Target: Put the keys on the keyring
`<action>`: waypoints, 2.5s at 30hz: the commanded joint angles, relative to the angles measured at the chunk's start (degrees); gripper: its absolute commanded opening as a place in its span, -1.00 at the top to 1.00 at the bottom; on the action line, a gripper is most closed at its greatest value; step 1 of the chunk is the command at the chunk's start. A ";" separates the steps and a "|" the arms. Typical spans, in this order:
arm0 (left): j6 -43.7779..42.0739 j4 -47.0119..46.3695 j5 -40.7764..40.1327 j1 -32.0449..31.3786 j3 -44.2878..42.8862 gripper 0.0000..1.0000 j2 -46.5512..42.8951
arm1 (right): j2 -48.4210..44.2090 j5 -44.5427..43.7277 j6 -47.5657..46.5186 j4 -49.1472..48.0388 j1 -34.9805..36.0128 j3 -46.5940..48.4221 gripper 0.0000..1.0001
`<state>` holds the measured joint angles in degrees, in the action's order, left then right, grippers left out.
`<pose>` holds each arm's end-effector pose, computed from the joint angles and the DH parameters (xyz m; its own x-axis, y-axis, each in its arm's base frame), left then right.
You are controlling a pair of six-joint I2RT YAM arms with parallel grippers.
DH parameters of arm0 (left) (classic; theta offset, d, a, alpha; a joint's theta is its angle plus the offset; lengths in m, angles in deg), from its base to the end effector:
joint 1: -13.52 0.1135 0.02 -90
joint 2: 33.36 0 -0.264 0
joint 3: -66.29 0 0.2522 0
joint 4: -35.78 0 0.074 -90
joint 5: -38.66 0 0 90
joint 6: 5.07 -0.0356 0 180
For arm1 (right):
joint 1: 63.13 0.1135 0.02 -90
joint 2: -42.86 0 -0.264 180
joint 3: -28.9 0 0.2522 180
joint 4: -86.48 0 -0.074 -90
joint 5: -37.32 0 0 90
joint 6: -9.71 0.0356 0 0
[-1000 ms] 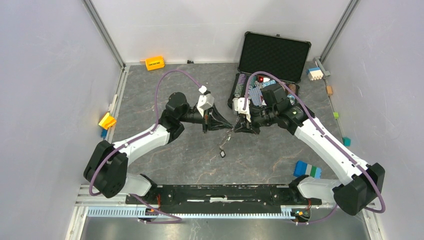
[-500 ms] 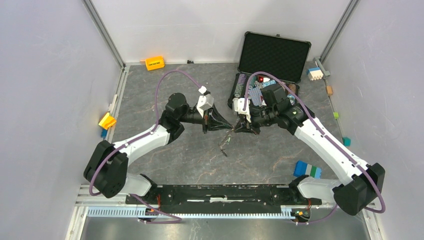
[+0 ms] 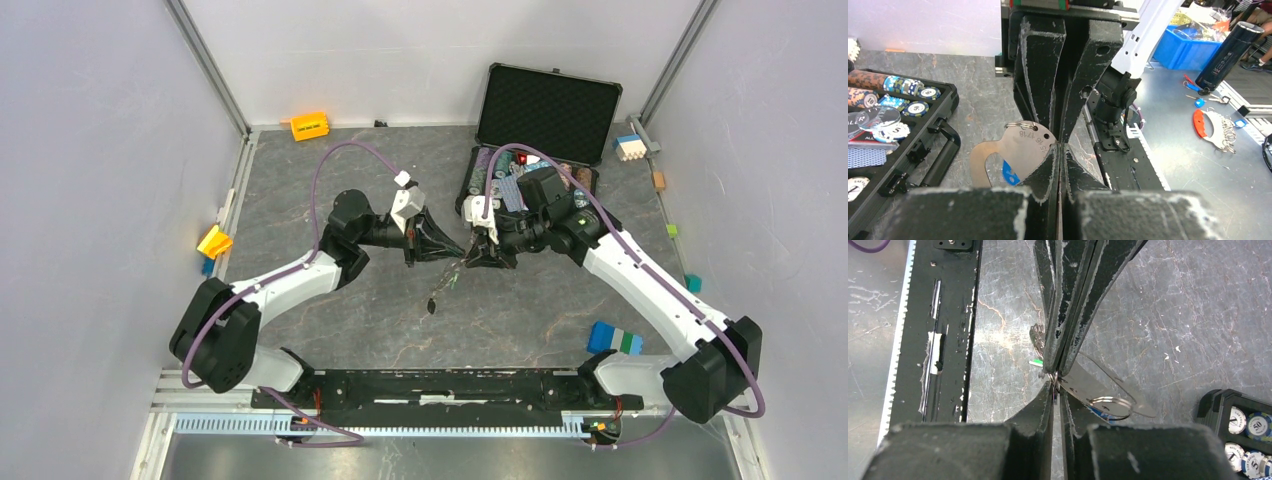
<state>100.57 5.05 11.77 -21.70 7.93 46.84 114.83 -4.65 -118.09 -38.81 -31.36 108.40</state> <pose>0.2253 -0.1979 0.2937 -0.1428 -0.0484 -0.9886 0.9784 -0.1576 -0.1336 0.2027 0.1567 0.3258 -0.0136 -0.4905 -0.8713 -0.9999 0.0023 0.0143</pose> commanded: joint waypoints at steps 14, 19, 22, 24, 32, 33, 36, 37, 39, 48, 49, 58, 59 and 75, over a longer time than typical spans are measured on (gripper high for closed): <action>2.19 -7.18 -0.06 -0.09 1.00 0.96 -1.02 | -4.13 2.25 0.36 -0.75 -4.06 1.94 0.34; 4.05 -9.30 -0.83 -0.11 1.20 0.95 -0.41 | -4.52 8.29 1.53 -2.43 -4.61 0.89 0.29; 4.05 -9.35 -1.06 -0.09 1.34 0.95 -0.53 | -3.96 10.03 1.55 -2.48 -4.62 0.62 0.28; 3.97 -9.30 -1.30 -0.12 1.52 0.95 -0.59 | -3.89 11.03 1.27 -2.40 -4.61 0.49 0.29; 4.72 -9.84 -1.76 -0.11 1.44 0.95 -0.26 | -4.06 12.06 3.11 -4.95 -4.61 -1.07 0.36; 4.91 -10.14 -1.76 -0.11 1.44 0.95 -0.15 | -3.92 12.06 3.20 -5.17 -4.61 -1.26 0.36; 5.36 -10.35 -1.93 -0.11 1.33 0.96 -0.11 | -3.51 12.08 3.60 -5.86 -4.61 -1.58 0.38; 5.44 -10.35 -1.98 -0.11 1.42 0.96 -0.14 | -3.49 12.17 3.92 -6.25 -4.62 -1.69 0.39; 5.53 -10.51 -2.11 -0.11 1.42 0.96 -0.07 | -3.33 12.17 4.43 -6.97 -4.59 -2.05 0.42; 5.71 -10.88 -2.69 -0.11 1.52 0.96 0.24 | -3.31 12.88 6.82 -9.50 -4.59 -2.74 0.52; 5.93 -10.96 -2.81 -0.11 1.52 0.96 0.31 | -3.38 12.98 7.16 -9.99 -4.50 -2.92 0.52; 6.58 -11.94 -3.35 -0.11 1.71 0.96 0.57 | -3.41 13.14 8.40 -11.54 -4.51 -4.38 0.61; 6.60 -11.94 -3.35 -0.11 1.79 0.96 0.61 | -3.52 13.18 8.57 -11.63 -4.53 -4.33 0.64; -8.66 8.05 -2.12 0.04 -0.84 0.68 -1.62 | -2.74 -1.74 1.28 0.32 -1.95 4.38 1.00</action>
<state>102.62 0.25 8.74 -21.70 10.14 47.21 111.46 1.88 -111.40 -46.02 -35.25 105.36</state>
